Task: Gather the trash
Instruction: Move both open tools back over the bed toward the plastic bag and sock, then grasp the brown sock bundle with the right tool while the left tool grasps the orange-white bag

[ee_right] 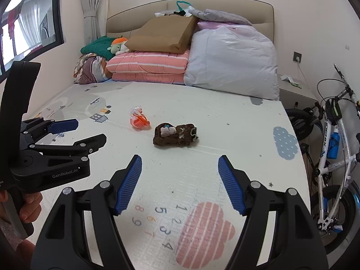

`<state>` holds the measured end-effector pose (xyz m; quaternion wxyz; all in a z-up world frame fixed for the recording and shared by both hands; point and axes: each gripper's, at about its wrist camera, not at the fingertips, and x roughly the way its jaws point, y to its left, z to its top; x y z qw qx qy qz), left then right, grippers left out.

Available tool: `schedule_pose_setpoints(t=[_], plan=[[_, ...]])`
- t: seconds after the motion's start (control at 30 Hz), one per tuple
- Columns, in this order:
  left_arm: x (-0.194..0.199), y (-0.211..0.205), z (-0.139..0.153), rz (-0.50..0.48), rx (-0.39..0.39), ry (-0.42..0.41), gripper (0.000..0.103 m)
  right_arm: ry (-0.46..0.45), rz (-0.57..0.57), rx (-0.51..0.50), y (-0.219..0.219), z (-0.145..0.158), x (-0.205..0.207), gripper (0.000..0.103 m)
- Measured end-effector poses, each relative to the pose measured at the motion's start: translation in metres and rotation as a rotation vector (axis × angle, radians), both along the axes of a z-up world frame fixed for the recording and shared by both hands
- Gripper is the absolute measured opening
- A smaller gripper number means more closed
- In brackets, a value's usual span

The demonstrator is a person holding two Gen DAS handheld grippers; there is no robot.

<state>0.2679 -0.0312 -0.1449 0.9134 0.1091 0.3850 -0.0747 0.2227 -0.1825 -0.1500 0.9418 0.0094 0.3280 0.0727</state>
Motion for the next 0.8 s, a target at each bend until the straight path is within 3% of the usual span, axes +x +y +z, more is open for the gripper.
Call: schedule_pose_setpoints(t=[0.2, 0.43, 0.8], plan=[[0.058, 0.022, -0.017, 0.038, -0.029, 0.008, 0.070, 0.021, 0.020, -0.009, 0.022, -0.021, 0.076, 0.068], [0.124, 0.035, -0.054, 0.075, -0.048, 0.046, 0.070, 0.070, 0.011, -0.014, 0.026, -0.066, 0.156, 0.068], [0.187, 0.043, -0.107, 0.114, -0.096, 0.116, 0.070, 0.127, 0.001, -0.013, 0.031, -0.118, 0.209, 0.068]])
